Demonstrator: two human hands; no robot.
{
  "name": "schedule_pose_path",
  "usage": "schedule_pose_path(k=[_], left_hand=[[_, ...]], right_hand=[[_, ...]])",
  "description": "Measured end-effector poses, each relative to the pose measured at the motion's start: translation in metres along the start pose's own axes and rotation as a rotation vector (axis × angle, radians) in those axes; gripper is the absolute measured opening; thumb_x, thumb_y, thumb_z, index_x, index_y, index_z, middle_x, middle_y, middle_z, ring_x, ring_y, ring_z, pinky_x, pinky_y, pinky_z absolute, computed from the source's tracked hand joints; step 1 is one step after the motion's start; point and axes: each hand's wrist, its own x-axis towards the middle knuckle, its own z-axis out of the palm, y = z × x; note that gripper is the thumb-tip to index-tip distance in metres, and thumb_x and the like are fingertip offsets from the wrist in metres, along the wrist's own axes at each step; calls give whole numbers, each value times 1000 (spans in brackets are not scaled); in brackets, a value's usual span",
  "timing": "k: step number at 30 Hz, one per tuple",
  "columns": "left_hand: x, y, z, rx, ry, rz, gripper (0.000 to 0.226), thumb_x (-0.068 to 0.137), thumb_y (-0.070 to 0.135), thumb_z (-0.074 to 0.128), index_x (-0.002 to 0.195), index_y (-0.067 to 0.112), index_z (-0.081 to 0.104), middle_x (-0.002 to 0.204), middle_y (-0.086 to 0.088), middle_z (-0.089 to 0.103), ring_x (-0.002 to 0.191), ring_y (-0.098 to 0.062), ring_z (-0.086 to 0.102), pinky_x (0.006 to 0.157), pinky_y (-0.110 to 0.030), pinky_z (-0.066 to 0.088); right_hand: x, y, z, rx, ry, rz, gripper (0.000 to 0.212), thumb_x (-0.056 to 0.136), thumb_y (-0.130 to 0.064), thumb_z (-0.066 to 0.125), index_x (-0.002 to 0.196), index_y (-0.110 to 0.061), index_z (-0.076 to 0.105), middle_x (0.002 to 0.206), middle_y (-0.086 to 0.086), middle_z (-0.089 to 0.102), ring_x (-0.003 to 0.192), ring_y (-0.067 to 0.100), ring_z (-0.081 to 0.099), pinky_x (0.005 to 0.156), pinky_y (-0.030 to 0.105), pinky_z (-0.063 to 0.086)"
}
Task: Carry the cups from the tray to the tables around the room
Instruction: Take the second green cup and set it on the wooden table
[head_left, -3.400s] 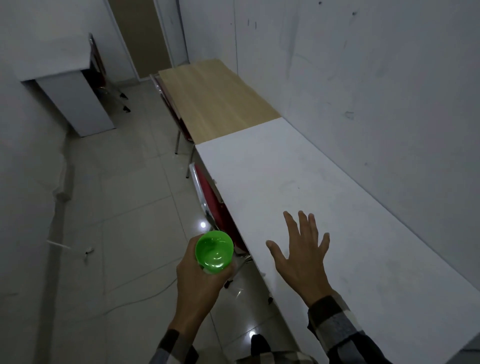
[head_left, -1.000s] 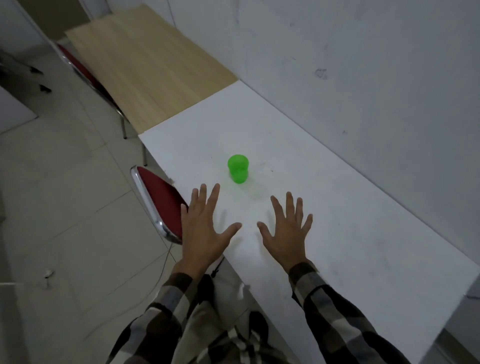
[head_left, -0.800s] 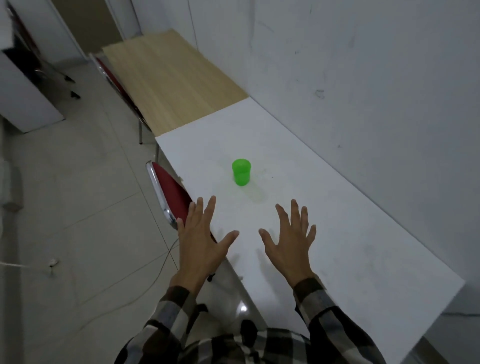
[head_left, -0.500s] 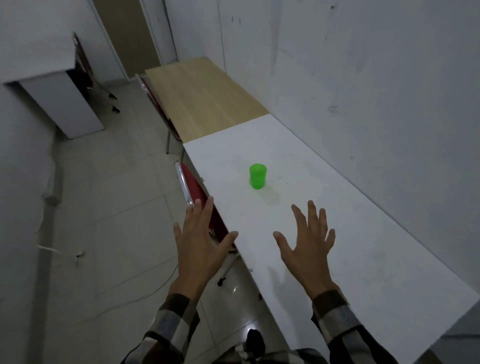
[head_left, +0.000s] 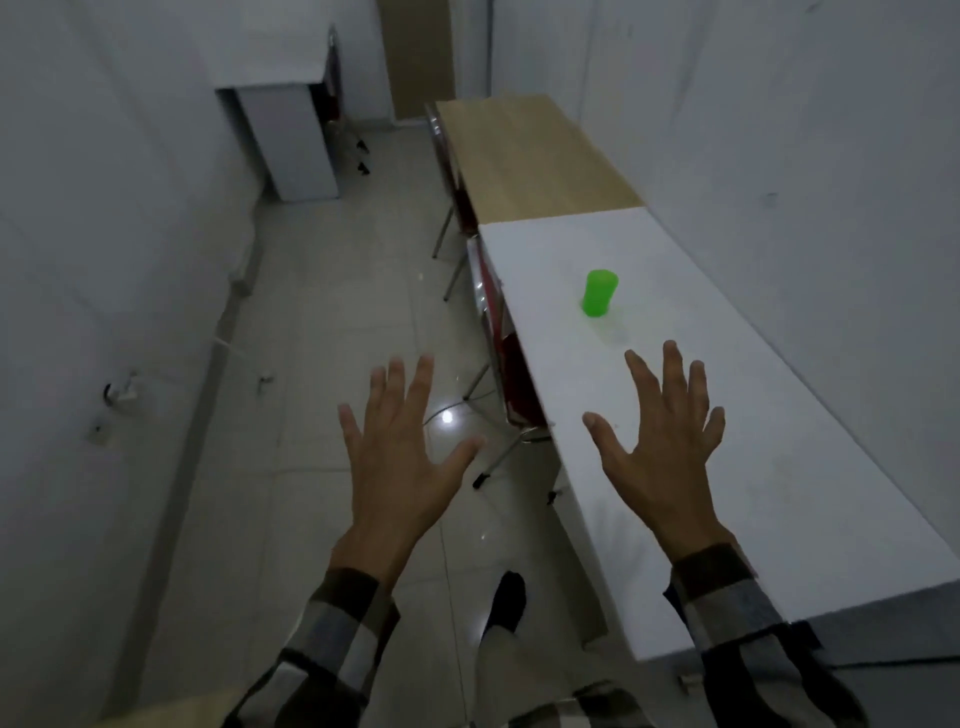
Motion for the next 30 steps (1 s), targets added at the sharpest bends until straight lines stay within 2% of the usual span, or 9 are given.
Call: schedule_pose_path(k=[5,8,12,17,25,30], left_hand=[[-95,1,-47,-25,96,-12,100,94,65,65,171,42,5,181,5,-2,166,-10,-11,131,-52,-16],[-146,-1,-71,-29,122,-36,98,94,65,63,171,42,6,181,7,-1,166,-9,-11,132,-51,-17],[-203,-1,-90,-20,166,-49,98,95,65,62,171,42,5,181,8,-1,166,-8,-11,132,-50,-17],[-282,7,-91,-34,199,-89,98,93,70,57,171,41,6,182,7,2,166,-9,-9,133,-50,-14],[-441,19,-75,-116,317,-213,93,97,50,73,171,35,19,180,6,16,166,-8,4,135,-49,-6],[-557,7,-84,-56,336,-326,93,96,56,70,171,36,17,179,8,15,165,-7,5,135,-50,-3]], right_hand=[[-80,-25,-33,65,-44,-62,82,89,-67,48,160,-35,23,173,-2,-3,159,26,-8,122,67,1],[-123,-37,-49,88,-47,-100,81,92,-61,58,160,-34,24,173,0,-2,159,28,-6,121,68,3],[-177,-51,-69,96,-55,-187,82,91,-57,62,160,-34,24,173,-1,-2,159,27,-5,121,66,3],[-256,-52,-98,133,-81,-252,87,87,-57,65,160,-33,26,173,-1,0,159,27,-4,122,66,4],[-394,-3,-133,152,-173,-263,86,88,-53,69,160,-33,26,173,-2,1,159,27,-3,120,68,8],[-472,-11,-137,200,-323,-288,89,88,-52,69,160,-31,21,172,7,7,159,27,0,121,67,10]])
